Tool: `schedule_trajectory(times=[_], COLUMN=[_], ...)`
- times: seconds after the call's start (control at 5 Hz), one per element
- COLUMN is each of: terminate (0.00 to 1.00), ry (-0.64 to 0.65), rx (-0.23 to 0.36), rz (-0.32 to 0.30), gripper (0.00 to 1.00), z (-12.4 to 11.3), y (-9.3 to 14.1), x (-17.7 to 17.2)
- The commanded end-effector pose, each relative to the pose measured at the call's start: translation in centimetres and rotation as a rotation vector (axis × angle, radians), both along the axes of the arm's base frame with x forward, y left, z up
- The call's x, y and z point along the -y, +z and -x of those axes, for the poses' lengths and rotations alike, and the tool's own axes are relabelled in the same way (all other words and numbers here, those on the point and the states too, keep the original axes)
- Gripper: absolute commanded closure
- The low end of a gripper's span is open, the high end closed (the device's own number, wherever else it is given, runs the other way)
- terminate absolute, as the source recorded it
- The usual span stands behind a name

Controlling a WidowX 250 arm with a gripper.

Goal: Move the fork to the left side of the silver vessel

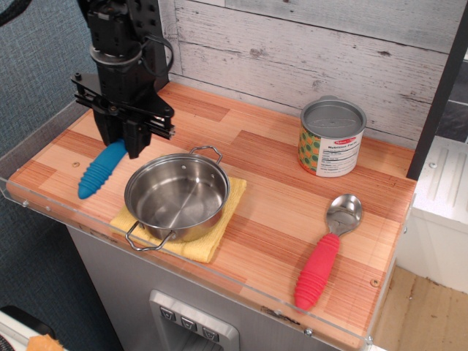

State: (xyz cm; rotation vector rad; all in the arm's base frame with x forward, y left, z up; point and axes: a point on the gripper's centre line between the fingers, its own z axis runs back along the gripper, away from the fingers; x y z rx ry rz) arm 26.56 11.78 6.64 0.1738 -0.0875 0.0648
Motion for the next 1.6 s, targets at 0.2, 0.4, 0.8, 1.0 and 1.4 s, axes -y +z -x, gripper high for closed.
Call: schedule_trajectory(times=[0.2,0.4,0.8,1.0,1.4], terminate=[0.0,0.0,0.0,0.0,0.0], ry=[-0.033,-0.035,-0.045,-0.05,-0.025], rx=[0.028,0.028,0.019,0.023,0.021], rz=[-0.026,-0.046,-0.041,-0.036,-0.046], gripper=[1.0,1.0,1.0,1.0,0.0], z=[-1.0,-1.4,-1.7,-1.7,-1.4], y=[-1.5,-2.6,-3.9,-3.9,-3.1], x=[-3.3,-4.2,-4.4,-4.4,-4.7])
